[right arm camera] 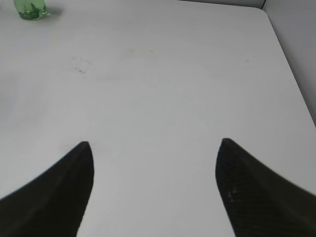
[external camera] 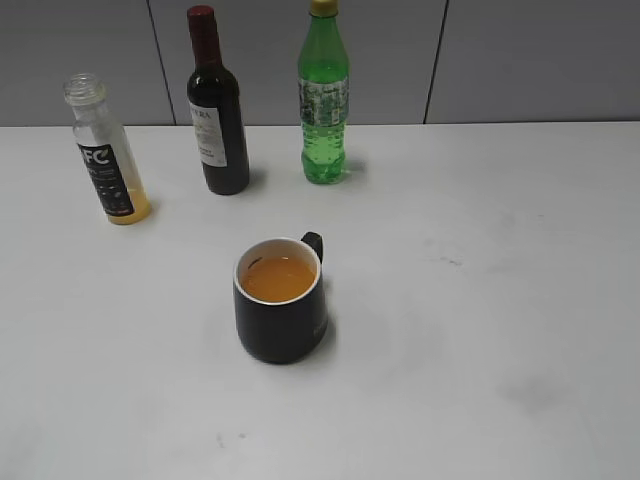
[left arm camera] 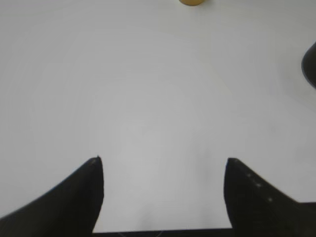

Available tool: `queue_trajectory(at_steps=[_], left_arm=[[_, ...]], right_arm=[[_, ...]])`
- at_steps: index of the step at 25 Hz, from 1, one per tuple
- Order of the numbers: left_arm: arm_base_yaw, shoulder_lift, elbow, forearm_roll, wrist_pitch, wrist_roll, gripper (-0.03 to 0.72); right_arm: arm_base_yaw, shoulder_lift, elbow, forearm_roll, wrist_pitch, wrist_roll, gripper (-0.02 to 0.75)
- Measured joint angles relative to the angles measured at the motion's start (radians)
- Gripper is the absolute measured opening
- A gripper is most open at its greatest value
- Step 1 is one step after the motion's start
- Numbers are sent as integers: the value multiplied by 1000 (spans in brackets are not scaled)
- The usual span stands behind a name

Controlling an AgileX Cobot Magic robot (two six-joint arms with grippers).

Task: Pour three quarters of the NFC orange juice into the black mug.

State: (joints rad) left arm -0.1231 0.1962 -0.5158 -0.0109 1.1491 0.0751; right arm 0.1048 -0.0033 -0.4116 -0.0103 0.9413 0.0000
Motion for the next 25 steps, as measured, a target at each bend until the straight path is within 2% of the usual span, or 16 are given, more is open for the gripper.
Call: queue_trajectory(at_steps=[6, 25], left_arm=[[0, 0, 31, -1, -63, 0, 582], [1, -11, 31, -1, -69, 0, 575]], right_arm=[[0, 0, 0, 1, 0, 0, 584], [0, 0, 0, 1, 0, 0, 584]])
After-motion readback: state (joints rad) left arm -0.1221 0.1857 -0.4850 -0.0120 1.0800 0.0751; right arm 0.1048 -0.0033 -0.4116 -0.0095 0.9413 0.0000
